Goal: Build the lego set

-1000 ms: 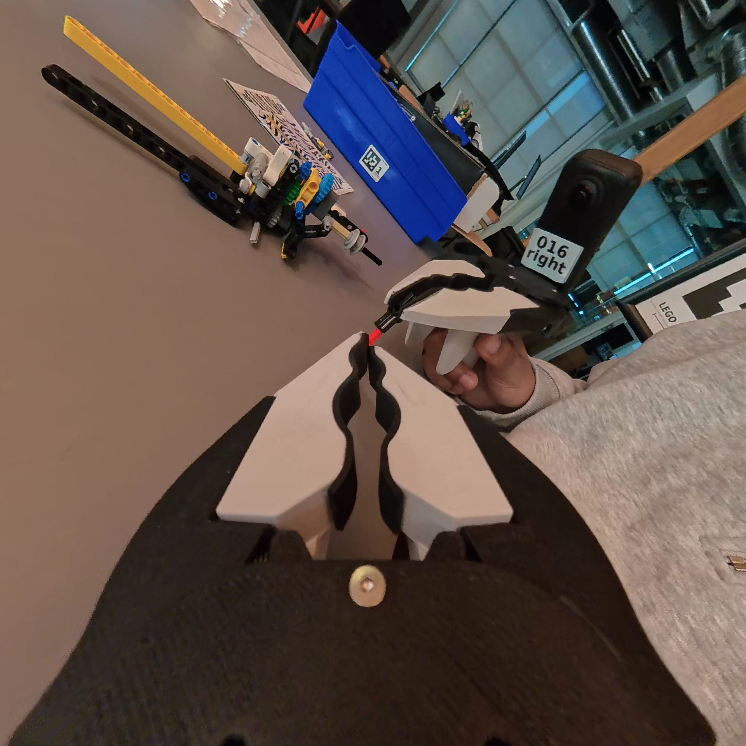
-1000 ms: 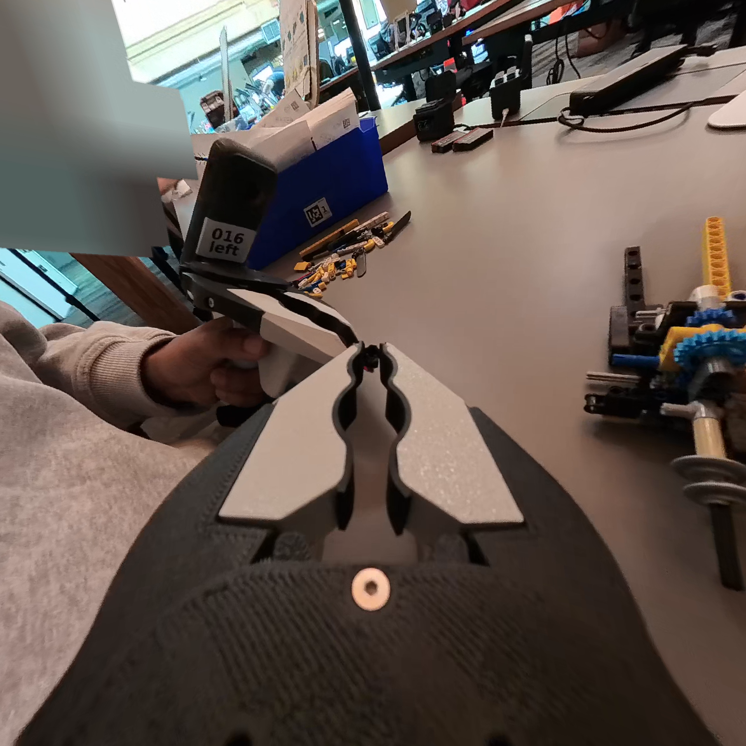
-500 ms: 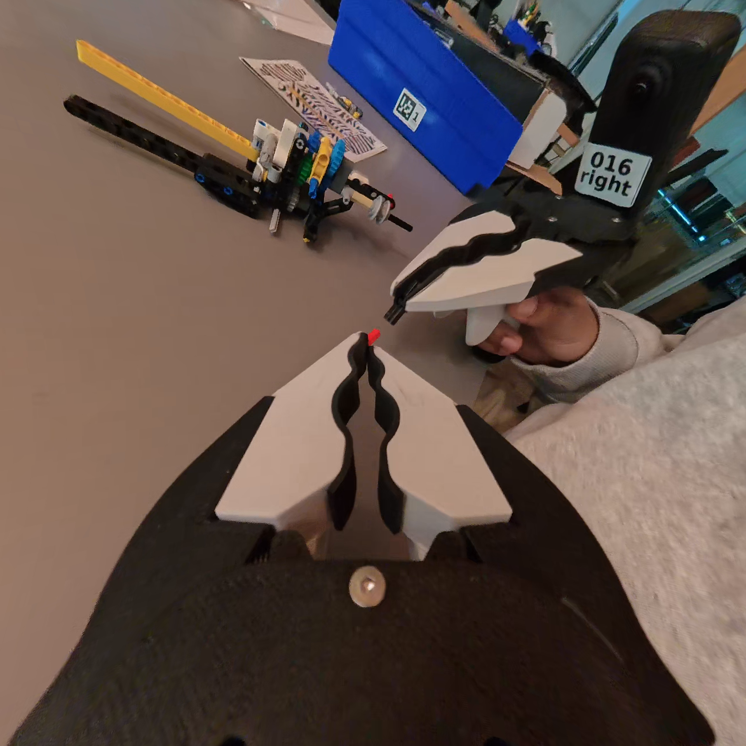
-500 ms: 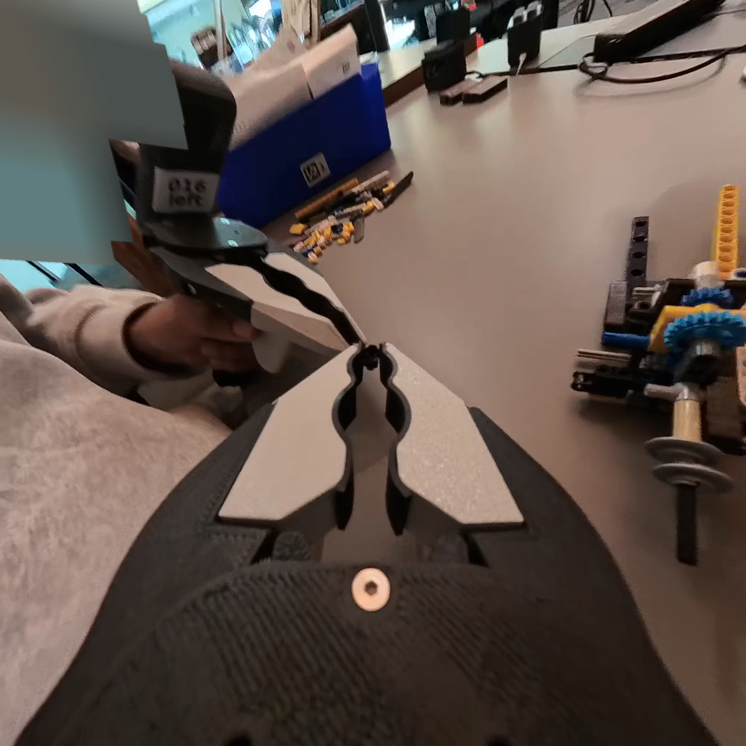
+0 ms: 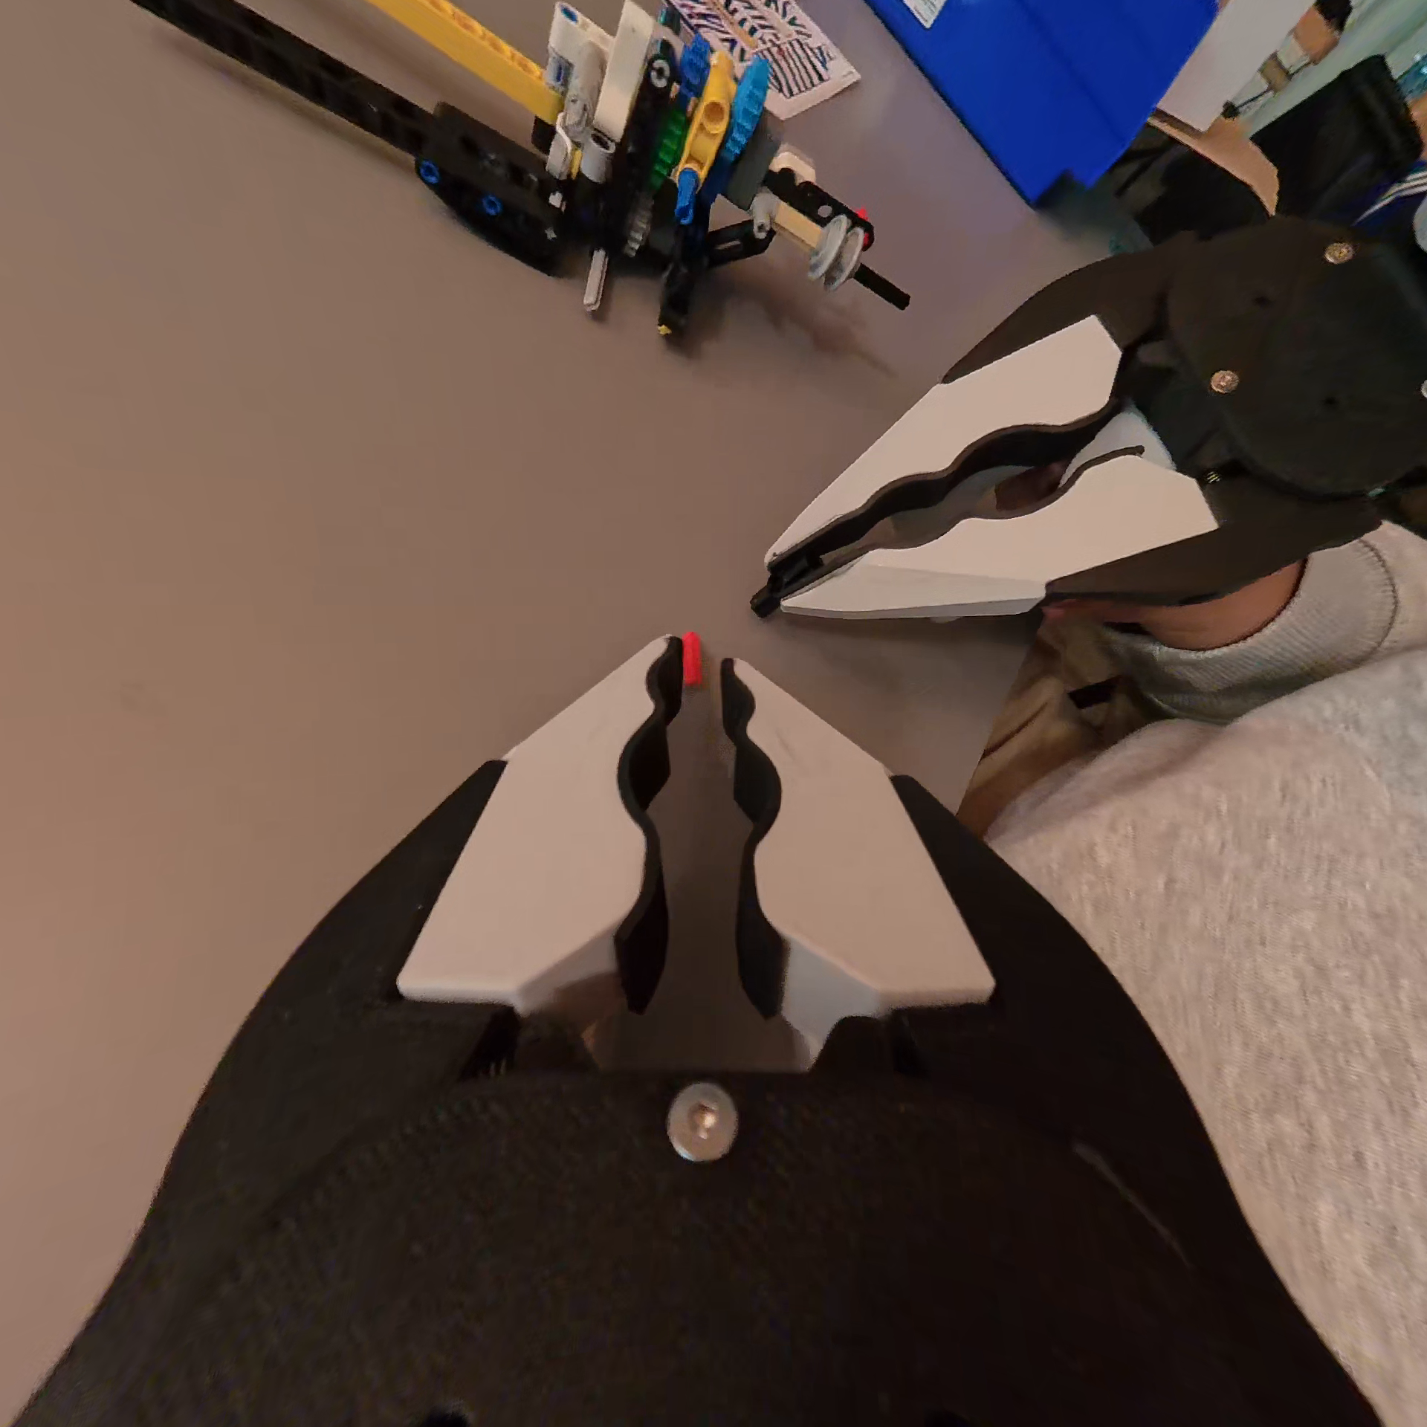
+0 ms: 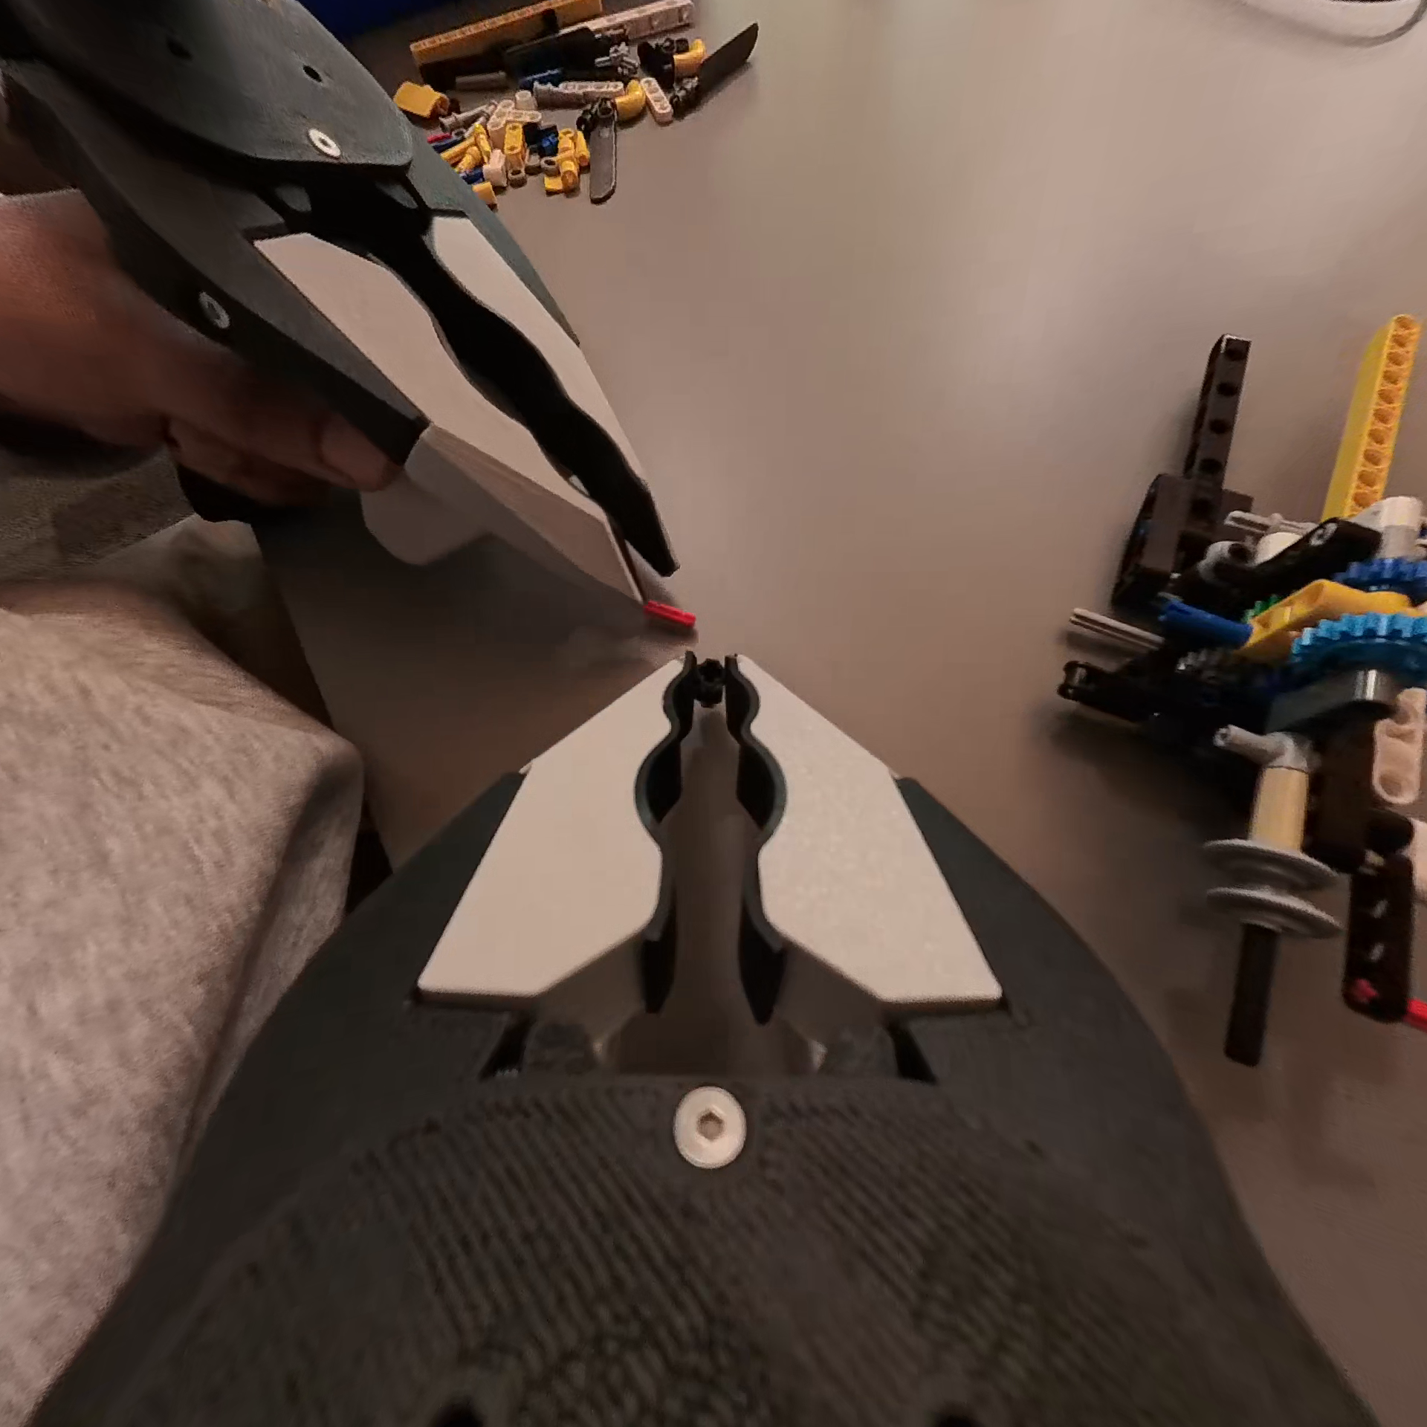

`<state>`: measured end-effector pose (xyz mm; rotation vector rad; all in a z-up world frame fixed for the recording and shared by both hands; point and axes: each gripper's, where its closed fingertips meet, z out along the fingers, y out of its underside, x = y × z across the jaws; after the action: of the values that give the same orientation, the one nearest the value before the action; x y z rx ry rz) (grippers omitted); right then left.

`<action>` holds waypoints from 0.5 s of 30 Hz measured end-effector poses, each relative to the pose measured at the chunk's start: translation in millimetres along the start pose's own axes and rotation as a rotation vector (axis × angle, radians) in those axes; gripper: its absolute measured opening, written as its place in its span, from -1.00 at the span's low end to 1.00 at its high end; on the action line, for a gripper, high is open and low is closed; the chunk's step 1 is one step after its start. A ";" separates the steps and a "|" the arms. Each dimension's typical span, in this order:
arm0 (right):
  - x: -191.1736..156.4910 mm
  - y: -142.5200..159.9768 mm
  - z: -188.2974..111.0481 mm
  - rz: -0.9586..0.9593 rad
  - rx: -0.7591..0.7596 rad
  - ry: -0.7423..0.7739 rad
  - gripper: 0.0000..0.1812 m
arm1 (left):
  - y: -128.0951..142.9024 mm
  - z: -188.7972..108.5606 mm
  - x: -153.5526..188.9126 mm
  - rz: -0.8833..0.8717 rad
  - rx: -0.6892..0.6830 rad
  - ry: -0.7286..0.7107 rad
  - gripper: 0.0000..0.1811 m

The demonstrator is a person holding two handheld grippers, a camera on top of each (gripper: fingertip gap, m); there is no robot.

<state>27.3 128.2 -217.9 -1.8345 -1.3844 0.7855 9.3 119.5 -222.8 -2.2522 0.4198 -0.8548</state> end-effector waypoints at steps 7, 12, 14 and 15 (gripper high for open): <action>-14.3 -22.6 -10.4 0.084 0.143 -0.123 -0.93 | -8.8 -7.1 30.0 0.118 0.085 0.133 -0.73; -30.8 -40.4 -17.3 0.242 0.234 -0.303 -0.93 | -15.1 -14.4 41.4 0.201 0.153 0.161 -0.83; -31.4 -39.2 -14.7 0.244 0.219 -0.297 -0.93 | -12.7 -14.5 40.4 0.232 0.140 0.141 -0.87; -31.5 -39.2 -13.6 0.236 0.211 -0.288 -0.94 | -12.3 -15.0 39.4 0.239 0.139 0.132 -0.88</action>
<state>9.1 102.7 -176.3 -1.7872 -1.2118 1.3090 28.6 101.2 -187.9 -1.9784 0.6550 -0.8803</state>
